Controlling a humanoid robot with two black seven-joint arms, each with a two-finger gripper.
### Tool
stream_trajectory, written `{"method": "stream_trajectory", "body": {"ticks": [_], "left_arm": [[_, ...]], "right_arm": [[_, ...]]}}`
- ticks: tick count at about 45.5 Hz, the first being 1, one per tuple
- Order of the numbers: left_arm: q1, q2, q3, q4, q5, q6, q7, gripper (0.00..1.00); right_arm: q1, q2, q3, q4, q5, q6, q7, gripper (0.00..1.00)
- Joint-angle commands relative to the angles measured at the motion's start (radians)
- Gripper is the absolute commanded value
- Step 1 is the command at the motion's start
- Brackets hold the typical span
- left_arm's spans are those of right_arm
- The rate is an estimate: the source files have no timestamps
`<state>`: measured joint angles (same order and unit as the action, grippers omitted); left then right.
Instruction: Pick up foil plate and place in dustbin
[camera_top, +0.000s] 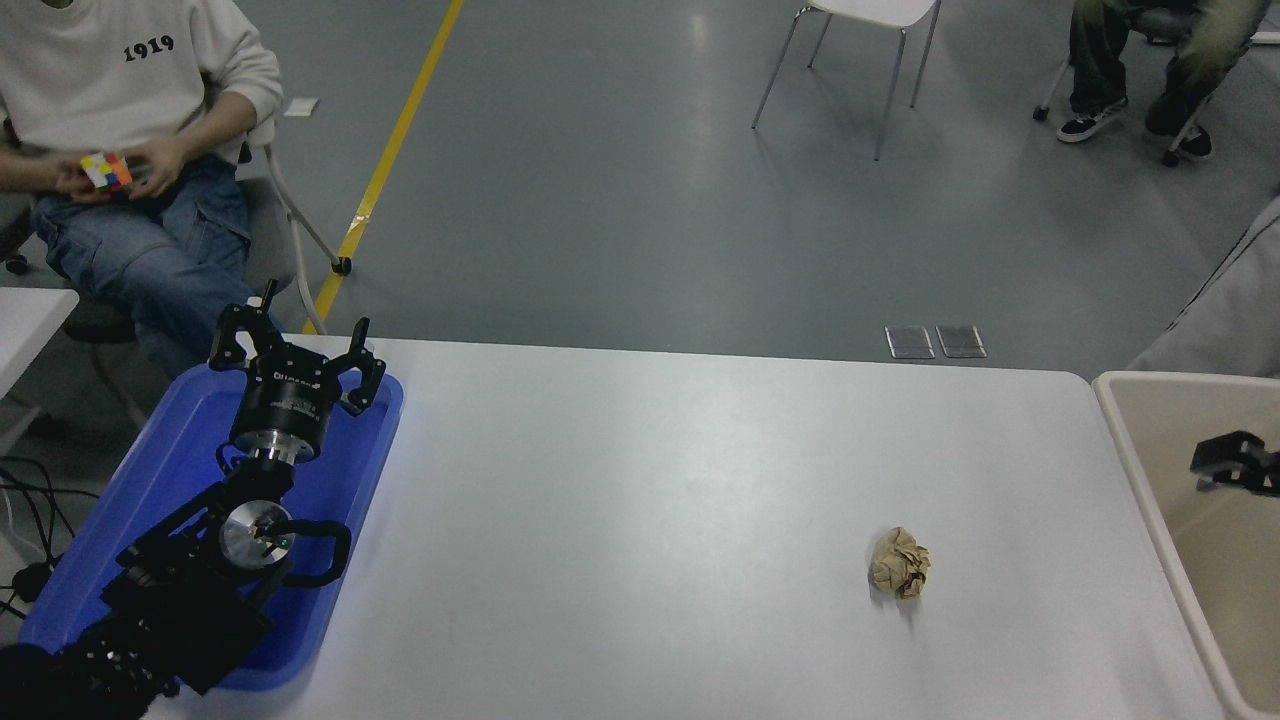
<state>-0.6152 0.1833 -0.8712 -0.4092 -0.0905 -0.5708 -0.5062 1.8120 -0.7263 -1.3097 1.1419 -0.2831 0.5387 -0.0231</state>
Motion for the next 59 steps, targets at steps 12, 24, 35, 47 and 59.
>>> {"method": "stream_trajectory", "body": {"ticks": [12, 24, 35, 47, 59], "left_arm": [[0.0, -0.001, 0.0, 0.001, 0.0, 0.0, 0.0, 1.0], [0.0, 0.001, 0.0, 0.001, 0.0, 0.0, 0.0, 1.0], [0.0, 0.001, 0.0, 0.001, 0.0, 0.0, 0.0, 1.0], [0.0, 0.001, 0.001, 0.001, 0.0, 0.0, 0.0, 1.0], [0.0, 0.001, 0.0, 0.001, 0.0, 0.0, 0.0, 1.0]], "right_arm": [[0.306, 0.146, -0.033, 0.007, -0.074, 0.247, -0.003, 1.0], [0.366, 0.163, 0.053, 0.007, -0.07, 0.247, -0.003, 1.0], [0.5, 0.246, 0.038, 0.009, -0.073, 0.247, -0.003, 1.0], [0.521, 0.327, 0.053, 0.009, -0.076, 0.247, -0.003, 1.0], [0.509, 0.358, 0.087, 0.033, -0.076, 0.247, -0.003, 1.0]]}}
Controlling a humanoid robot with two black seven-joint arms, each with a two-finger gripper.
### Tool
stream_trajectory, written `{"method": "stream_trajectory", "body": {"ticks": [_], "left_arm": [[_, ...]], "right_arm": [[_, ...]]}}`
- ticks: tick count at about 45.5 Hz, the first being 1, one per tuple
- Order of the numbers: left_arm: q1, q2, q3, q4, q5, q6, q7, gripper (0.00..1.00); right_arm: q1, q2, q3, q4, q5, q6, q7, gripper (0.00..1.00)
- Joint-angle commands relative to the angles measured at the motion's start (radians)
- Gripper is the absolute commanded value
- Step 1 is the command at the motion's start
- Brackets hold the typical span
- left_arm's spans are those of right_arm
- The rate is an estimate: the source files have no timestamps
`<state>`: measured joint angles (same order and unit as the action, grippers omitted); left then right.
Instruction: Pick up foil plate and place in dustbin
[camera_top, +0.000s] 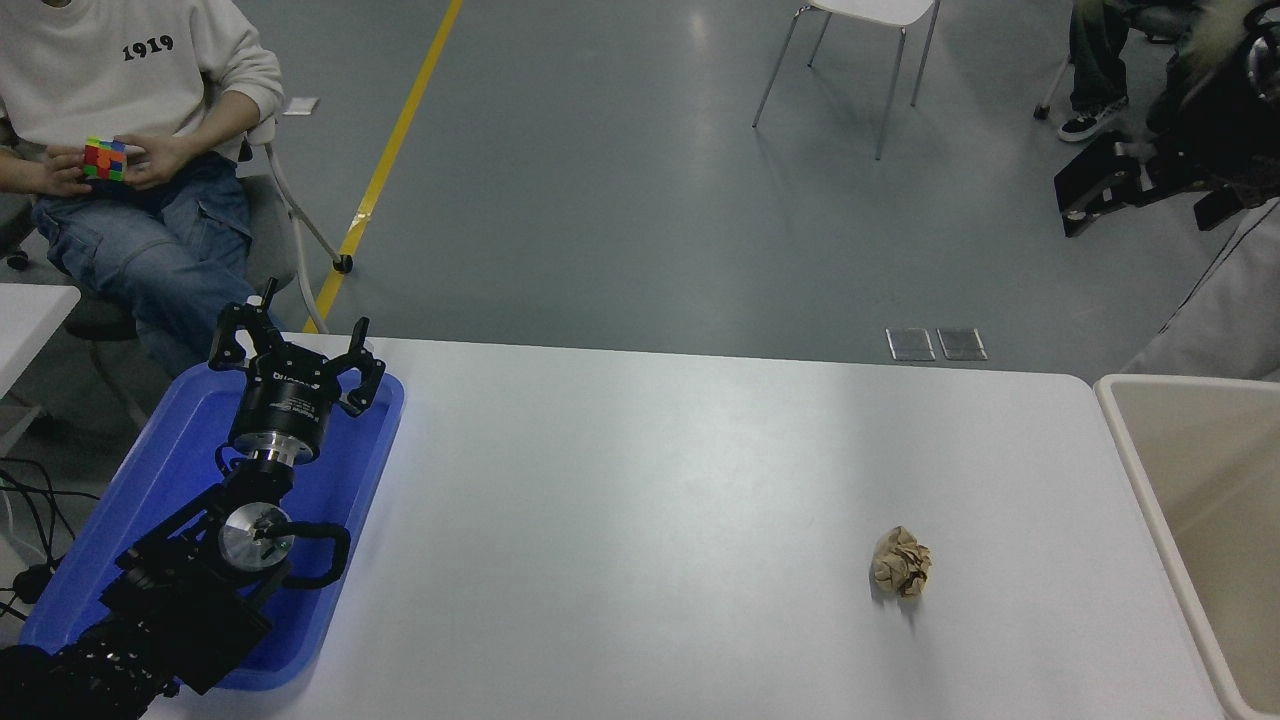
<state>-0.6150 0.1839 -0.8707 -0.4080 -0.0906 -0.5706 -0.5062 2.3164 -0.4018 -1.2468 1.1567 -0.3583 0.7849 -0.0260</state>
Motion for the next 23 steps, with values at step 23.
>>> {"method": "stream_trajectory", "body": {"ticks": [23], "left_arm": [[0.0, 0.0, -0.001, 0.0, 0.0, 0.0, 0.0, 1.0]], "right_arm": [[0.093, 0.027, 0.02, 0.038, 0.001, 0.0, 0.0, 1.0]]}}
